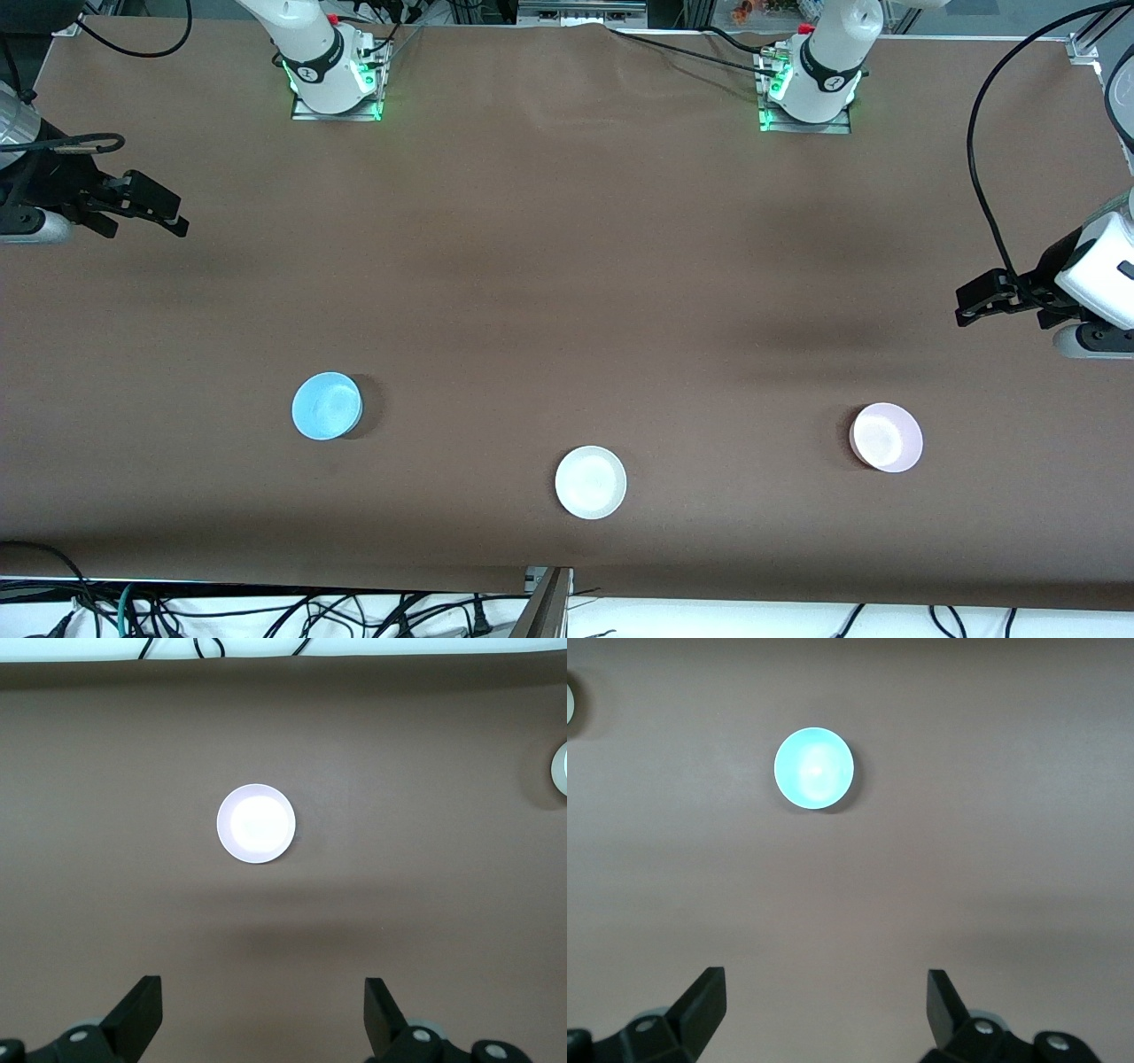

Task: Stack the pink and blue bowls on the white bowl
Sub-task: 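Move the left gripper toward the pink bowl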

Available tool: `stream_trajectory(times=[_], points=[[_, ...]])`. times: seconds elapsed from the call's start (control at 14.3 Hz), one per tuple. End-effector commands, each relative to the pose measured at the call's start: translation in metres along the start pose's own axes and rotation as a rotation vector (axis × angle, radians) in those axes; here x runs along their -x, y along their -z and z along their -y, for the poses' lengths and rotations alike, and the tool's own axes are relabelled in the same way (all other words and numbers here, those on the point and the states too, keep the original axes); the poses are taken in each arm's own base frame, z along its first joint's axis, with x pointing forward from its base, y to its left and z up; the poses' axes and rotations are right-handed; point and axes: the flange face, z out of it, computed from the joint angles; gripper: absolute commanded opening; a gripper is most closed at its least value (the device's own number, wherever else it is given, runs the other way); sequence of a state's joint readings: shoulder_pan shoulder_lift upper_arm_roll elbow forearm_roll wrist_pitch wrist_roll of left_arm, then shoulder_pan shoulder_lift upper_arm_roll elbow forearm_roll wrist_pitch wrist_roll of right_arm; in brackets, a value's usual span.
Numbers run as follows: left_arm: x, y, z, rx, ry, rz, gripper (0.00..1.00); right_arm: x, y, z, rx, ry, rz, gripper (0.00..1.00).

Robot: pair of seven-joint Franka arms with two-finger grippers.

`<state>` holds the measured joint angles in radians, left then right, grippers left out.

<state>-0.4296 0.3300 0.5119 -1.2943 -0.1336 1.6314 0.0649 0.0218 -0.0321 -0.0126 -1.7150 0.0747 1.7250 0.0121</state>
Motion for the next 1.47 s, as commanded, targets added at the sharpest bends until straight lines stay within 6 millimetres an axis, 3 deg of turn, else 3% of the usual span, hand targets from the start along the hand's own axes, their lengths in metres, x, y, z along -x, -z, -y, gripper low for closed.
stream_trajectory(times=[0.0,0.14,0.35,0.49,0.63,0.77,1.12,1.26,1.4], points=[[-0.003,0.005,0.002,0.015,-0.013,-0.013,1.00,-0.001,0.002,-0.002,-0.017,0.004,0.006,1.00],[-0.004,0.001,0.001,0.014,-0.017,-0.005,1.00,-0.001,0.001,-0.002,-0.017,0.004,0.009,1.00],[-0.020,-0.031,0.002,-0.018,0.000,-0.017,1.00,-0.001,0.001,-0.002,-0.017,0.004,0.009,1.00],[-0.030,-0.048,0.020,-0.030,0.029,-0.032,1.00,-0.001,0.001,-0.002,-0.015,0.006,0.009,1.00],[-0.040,-0.089,0.050,0.007,0.081,-0.040,1.00,-0.001,0.001,-0.002,-0.015,0.006,0.009,1.00],[-0.043,-0.137,0.066,0.035,0.131,-0.065,1.00,-0.001,0.002,-0.002,-0.015,0.004,0.008,1.00],[-0.054,-0.241,0.066,-0.039,0.134,-0.026,1.00,-0.003,0.002,-0.003,-0.005,0.003,-0.001,1.00],[-0.044,-0.269,0.064,-0.047,0.140,-0.017,1.00,-0.006,0.001,-0.009,0.002,-0.015,-0.004,1.00],[-0.034,-0.284,0.073,-0.052,0.159,-0.026,1.00,-0.011,-0.005,-0.027,0.004,-0.034,-0.012,1.00]])
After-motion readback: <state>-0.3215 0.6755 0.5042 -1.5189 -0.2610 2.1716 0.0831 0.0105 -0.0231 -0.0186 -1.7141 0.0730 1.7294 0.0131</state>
